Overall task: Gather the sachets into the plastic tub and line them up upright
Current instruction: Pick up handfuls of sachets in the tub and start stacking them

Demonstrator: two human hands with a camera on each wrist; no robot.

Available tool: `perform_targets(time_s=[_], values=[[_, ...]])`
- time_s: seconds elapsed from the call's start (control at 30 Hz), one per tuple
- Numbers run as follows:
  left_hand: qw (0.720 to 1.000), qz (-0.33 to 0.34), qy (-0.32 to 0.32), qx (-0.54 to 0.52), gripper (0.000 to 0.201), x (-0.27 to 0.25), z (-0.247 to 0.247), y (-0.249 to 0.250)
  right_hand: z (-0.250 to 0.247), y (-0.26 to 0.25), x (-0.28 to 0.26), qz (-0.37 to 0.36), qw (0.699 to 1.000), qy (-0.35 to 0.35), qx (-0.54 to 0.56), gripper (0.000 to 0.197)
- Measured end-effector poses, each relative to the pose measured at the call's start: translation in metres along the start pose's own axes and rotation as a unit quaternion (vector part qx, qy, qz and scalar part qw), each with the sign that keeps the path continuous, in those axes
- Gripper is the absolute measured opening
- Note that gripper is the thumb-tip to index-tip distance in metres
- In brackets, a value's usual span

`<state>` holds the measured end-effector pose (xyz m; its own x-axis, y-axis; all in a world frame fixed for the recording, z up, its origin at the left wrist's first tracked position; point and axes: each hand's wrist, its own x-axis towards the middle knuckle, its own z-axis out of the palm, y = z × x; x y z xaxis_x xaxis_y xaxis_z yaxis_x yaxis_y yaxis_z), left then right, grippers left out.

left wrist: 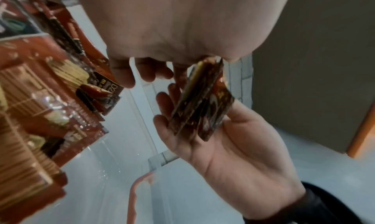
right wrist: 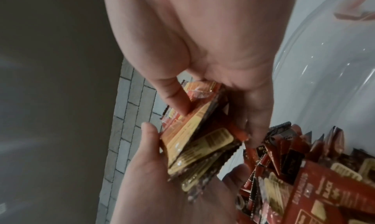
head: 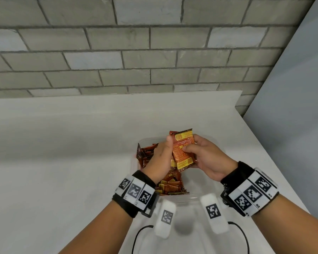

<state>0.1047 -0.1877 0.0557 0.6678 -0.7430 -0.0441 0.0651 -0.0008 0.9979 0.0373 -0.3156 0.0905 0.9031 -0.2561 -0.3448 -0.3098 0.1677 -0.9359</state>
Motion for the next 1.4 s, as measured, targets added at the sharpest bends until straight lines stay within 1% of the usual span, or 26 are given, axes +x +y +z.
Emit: perform_targets(time_s=[0.07, 0.1, 0.17, 0.2, 0.27, 0.33, 0.37, 0.4, 0.43, 0.47, 0.5, 0.53, 0.6, 0.63, 0.67, 0.73, 0.8, 0.83, 0.9, 0.97, 1.03, 1.1, 1.2, 1.3, 1.37, 1.4], values=[[1.000, 0.005, 0.015, 0.013, 0.081, 0.000, 0.005, 0.003, 0.000, -0.002, -0.002, -0.001, 1.000, -0.004, 0.013, 0.028], [1.000, 0.001, 0.019, -0.004, 0.084, 0.000, 0.005, 0.003, -0.002, -0.003, -0.004, -0.004, 0.999, -0.006, 0.034, 0.029], [0.993, -0.030, 0.018, -0.112, 0.089, 0.001, -0.002, -0.001, -0.005, -0.004, -0.007, -0.018, 0.996, -0.018, 0.080, 0.032], [0.983, -0.045, -0.004, -0.175, 0.086, 0.002, -0.003, -0.002, -0.004, -0.004, -0.009, -0.029, 0.995, -0.027, 0.088, 0.032], [0.966, -0.063, -0.043, -0.247, 0.063, -0.001, 0.002, 0.005, 0.001, -0.002, -0.012, -0.053, 0.996, -0.051, 0.043, 0.032], [0.955, -0.088, -0.024, -0.282, 0.033, 0.000, 0.010, 0.007, 0.006, -0.001, -0.014, -0.078, 0.992, -0.054, -0.078, 0.031], [0.950, -0.093, -0.010, -0.299, 0.025, 0.000, 0.012, 0.008, 0.005, -0.003, -0.015, -0.095, 0.979, -0.041, -0.178, 0.032], [0.945, -0.097, 0.003, -0.313, 0.025, 0.000, 0.013, 0.006, 0.002, -0.004, -0.015, -0.101, 0.948, -0.013, -0.303, 0.038], [0.940, -0.105, 0.005, -0.323, 0.028, 0.000, 0.013, 0.005, -0.003, -0.006, -0.015, -0.092, 0.903, 0.022, -0.419, 0.049], [0.939, -0.117, 0.005, -0.324, 0.029, -0.001, 0.014, 0.005, -0.006, -0.008, -0.018, -0.088, 0.868, 0.049, -0.486, 0.062], [0.938, -0.131, 0.006, -0.321, 0.029, -0.001, 0.014, 0.006, -0.008, -0.010, -0.021, -0.094, 0.860, 0.058, -0.498, 0.073], [0.937, -0.143, 0.011, -0.317, 0.027, -0.001, 0.015, 0.007, -0.010, -0.010, -0.024, -0.114, 0.872, 0.050, -0.474, 0.081], [0.937, -0.154, 0.030, -0.313, 0.021, 0.001, 0.014, 0.009, -0.013, -0.012, -0.029, -0.167, 0.896, 0.003, -0.411, 0.092], [0.937, -0.154, 0.043, -0.311, 0.019, 0.003, 0.013, 0.010, -0.013, -0.014, -0.031, -0.179, 0.894, -0.026, -0.410, 0.099], [0.937, -0.157, 0.051, -0.308, 0.018, 0.004, 0.014, 0.011, -0.013, -0.015, -0.032, -0.182, 0.881, -0.049, -0.434, 0.108], [0.938, -0.170, 0.043, -0.299, 0.017, 0.005, 0.017, 0.013, -0.012, -0.014, -0.029, -0.183, 0.829, -0.080, -0.523, 0.123], [0.939, -0.171, 0.021, -0.298, 0.014, 0.002, 0.023, 0.015, -0.010, -0.010, -0.024, -0.193, 0.780, -0.092, -0.588, 0.130], [0.937, -0.166, 0.011, -0.307, 0.011, 0.000, 0.025, 0.014, -0.009, -0.008, -0.022, -0.206, 0.768, -0.089, -0.600, 0.130], [0.931, -0.141, -0.008, -0.335, 0.010, -0.004, 0.025, 0.008, -0.011, -0.006, -0.020, -0.230, 0.765, -0.070, -0.597, 0.123], [0.925, -0.126, -0.026, -0.357, 0.019, -0.010, 0.024, 0.002, -0.013, -0.006, -0.021, -0.240, 0.773, -0.059, -0.584, 0.118], [0.923, -0.125, -0.032, -0.362, 0.021, -0.014, 0.025, -0.001, -0.013, -0.004, -0.023, -0.239, 0.774, -0.066, -0.582, 0.119], [0.924, -0.129, -0.029, -0.359, 0.015, -0.015, 0.026, -0.002, -0.008, 0.000, -0.026, -0.236, 0.778, -0.075, -0.578, 0.125], [0.923, -0.103, -0.032, -0.369, 0.014, -0.017, 0.027, -0.003, -0.001, 0.005, -0.030, -0.241, 0.788, -0.051, -0.564, 0.126], [0.919, -0.072, -0.055, -0.384, 0.021, -0.019, 0.025, -0.005, 0.001, 0.005, -0.034, -0.236, 0.768, -0.021, -0.595, 0.119], [0.915, -0.073, -0.065, -0.391, 0.030, -0.020, 0.024, -0.007, 0.003, 0.005, -0.036, -0.217, 0.755, -0.012, -0.619, 0.119], [0.915, -0.078, -0.061, -0.392, 0.027, -0.020, 0.024, -0.008, 0.003, 0.006, -0.037, -0.209, 0.751, -0.008, -0.626, 0.120]])
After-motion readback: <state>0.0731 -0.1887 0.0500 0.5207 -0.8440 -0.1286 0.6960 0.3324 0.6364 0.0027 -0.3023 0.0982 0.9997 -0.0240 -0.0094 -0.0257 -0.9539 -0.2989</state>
